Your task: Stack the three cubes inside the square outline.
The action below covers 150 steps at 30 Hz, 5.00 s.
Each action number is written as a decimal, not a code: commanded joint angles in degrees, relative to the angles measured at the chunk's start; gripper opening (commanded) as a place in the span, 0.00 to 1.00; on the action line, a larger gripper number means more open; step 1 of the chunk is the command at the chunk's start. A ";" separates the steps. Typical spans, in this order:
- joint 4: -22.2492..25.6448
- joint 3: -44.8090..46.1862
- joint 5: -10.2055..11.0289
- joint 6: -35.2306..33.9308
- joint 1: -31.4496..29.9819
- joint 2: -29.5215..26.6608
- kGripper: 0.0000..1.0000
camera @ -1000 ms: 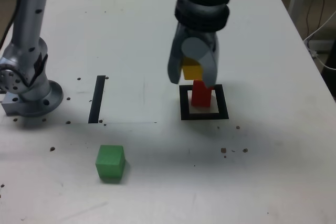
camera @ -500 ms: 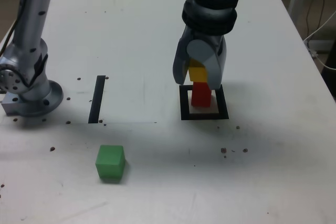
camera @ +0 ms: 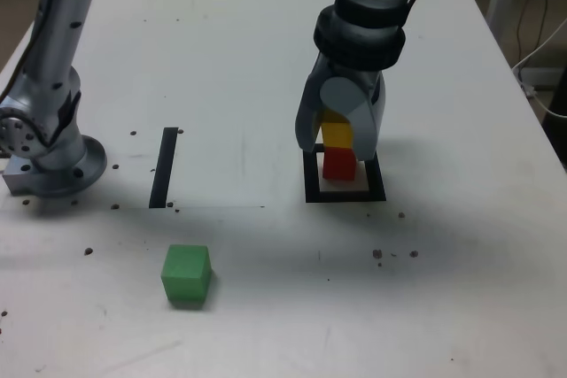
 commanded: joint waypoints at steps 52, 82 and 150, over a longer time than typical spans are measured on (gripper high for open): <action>1.64 11.84 2.01 -6.78 -0.19 -17.33 1.00; -4.92 28.66 -10.06 -29.88 -29.17 -23.97 0.99; -24.88 37.03 -25.14 -11.38 -29.78 -14.10 0.20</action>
